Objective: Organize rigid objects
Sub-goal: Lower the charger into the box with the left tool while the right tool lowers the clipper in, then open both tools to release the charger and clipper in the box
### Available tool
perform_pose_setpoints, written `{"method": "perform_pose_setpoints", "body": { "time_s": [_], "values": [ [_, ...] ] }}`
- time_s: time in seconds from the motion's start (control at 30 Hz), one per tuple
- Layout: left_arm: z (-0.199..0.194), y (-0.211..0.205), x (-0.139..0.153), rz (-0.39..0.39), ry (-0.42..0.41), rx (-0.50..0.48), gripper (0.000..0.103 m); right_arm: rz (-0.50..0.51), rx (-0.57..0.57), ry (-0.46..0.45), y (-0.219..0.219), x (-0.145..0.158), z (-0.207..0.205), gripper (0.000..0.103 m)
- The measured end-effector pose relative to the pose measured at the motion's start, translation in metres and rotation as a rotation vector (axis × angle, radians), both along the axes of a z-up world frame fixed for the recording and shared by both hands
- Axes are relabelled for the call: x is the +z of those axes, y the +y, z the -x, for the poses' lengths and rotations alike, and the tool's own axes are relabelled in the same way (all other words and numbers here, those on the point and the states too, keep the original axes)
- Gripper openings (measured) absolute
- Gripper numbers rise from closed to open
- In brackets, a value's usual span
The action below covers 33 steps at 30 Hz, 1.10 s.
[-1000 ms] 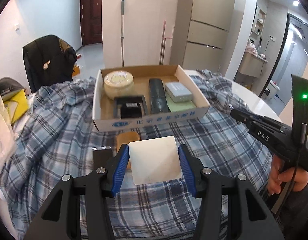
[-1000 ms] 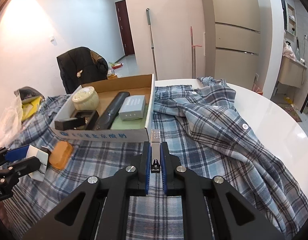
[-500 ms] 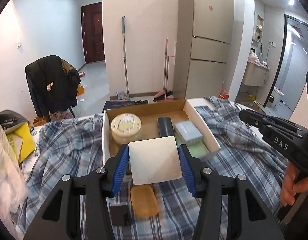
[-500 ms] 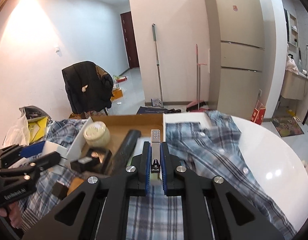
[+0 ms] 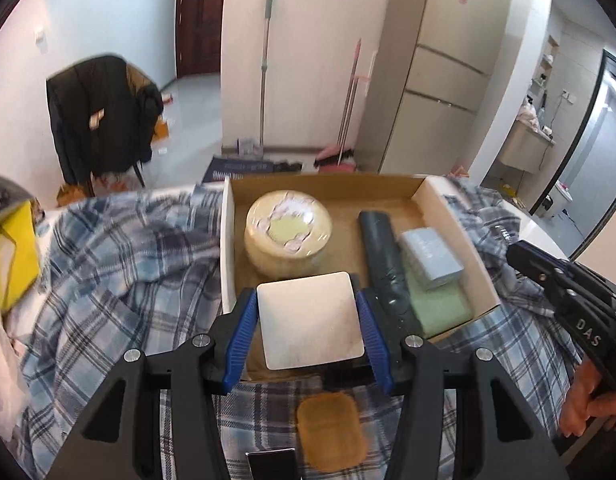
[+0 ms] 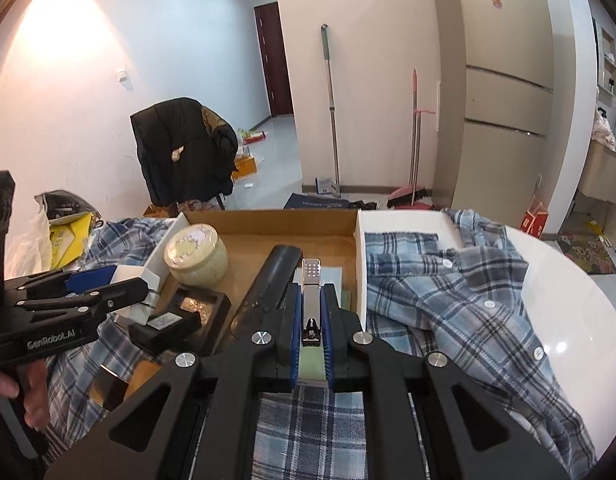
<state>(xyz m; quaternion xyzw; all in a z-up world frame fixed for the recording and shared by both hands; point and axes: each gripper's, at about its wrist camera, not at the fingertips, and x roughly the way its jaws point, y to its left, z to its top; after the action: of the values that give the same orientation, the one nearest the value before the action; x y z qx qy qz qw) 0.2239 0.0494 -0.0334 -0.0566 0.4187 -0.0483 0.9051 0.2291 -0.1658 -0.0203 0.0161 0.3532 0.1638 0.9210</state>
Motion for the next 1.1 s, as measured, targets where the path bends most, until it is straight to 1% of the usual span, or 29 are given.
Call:
{"method": "perform_pose_setpoints", "body": {
  "time_s": [0.17, 0.33, 0.37, 0.4, 0.43, 0.47, 0.53, 0.57, 0.6, 0.63, 0.73, 0.77, 0.8, 0.87, 0.97, 1.1],
  "values": [
    [-0.012, 0.007, -0.008, 0.066, 0.046, 0.002, 0.053, 0.007, 0.002, 0.014, 0.001, -0.004, -0.002, 0.008],
    [-0.019, 0.001, -0.014, 0.026, 0.071, -0.022, 0.053, 0.024, 0.011, 0.01, 0.004, -0.003, -0.003, 0.008],
    [-0.019, 0.0, -0.014, 0.021, 0.079, -0.019, 0.054, 0.027, 0.012, 0.01, 0.005, -0.003, -0.003, 0.008],
    [-0.019, -0.001, -0.013, 0.019, 0.083, -0.013, 0.061, 0.026, 0.016, 0.009, 0.006, -0.003, -0.003, 0.008],
    [-0.018, 0.001, -0.011, 0.021, 0.072, -0.007, 0.064, 0.027, 0.017, 0.009, 0.007, -0.003, -0.004, 0.008],
    [-0.015, 0.003, -0.007, 0.023, 0.048, 0.002, 0.07, 0.027, 0.017, 0.01, 0.007, -0.002, -0.004, 0.008],
    [-0.004, 0.007, 0.005, 0.02, -0.013, 0.027, 0.076, 0.025, 0.02, 0.013, 0.008, -0.002, -0.004, 0.008],
    [0.0, 0.009, 0.011, 0.015, -0.041, 0.037, 0.082, 0.022, 0.022, 0.014, 0.009, -0.001, -0.005, 0.008],
    [0.008, 0.011, 0.02, 0.007, -0.086, 0.046, 0.085, 0.019, 0.024, 0.016, 0.01, -0.001, -0.005, 0.008],
    [0.014, 0.012, 0.027, -0.001, -0.126, 0.051, 0.085, 0.016, 0.027, 0.017, 0.01, 0.0, -0.005, 0.008],
    [0.038, 0.011, 0.045, -0.045, -0.286, 0.063, 0.088, 0.003, 0.038, 0.023, 0.014, 0.0, -0.007, 0.008],
    [0.045, 0.011, 0.049, -0.062, -0.339, 0.065, 0.093, 0.0, 0.042, 0.026, 0.016, 0.0, -0.008, 0.008],
    [0.053, 0.01, 0.053, -0.082, -0.396, 0.072, 0.103, -0.001, 0.049, 0.031, 0.019, -0.001, -0.01, 0.008],
    [0.064, 0.007, 0.057, -0.124, -0.487, 0.095, 0.103, 0.003, 0.064, 0.046, 0.025, -0.006, -0.015, 0.008],
    [0.065, 0.005, 0.061, -0.16, -0.513, 0.104, 0.103, 0.035, 0.073, 0.061, 0.034, -0.017, -0.022, 0.008],
    [0.065, 0.006, 0.061, -0.139, -0.515, 0.092, 0.103, 0.032, 0.084, 0.115, 0.039, -0.032, -0.031, 0.008]
  ]
}}
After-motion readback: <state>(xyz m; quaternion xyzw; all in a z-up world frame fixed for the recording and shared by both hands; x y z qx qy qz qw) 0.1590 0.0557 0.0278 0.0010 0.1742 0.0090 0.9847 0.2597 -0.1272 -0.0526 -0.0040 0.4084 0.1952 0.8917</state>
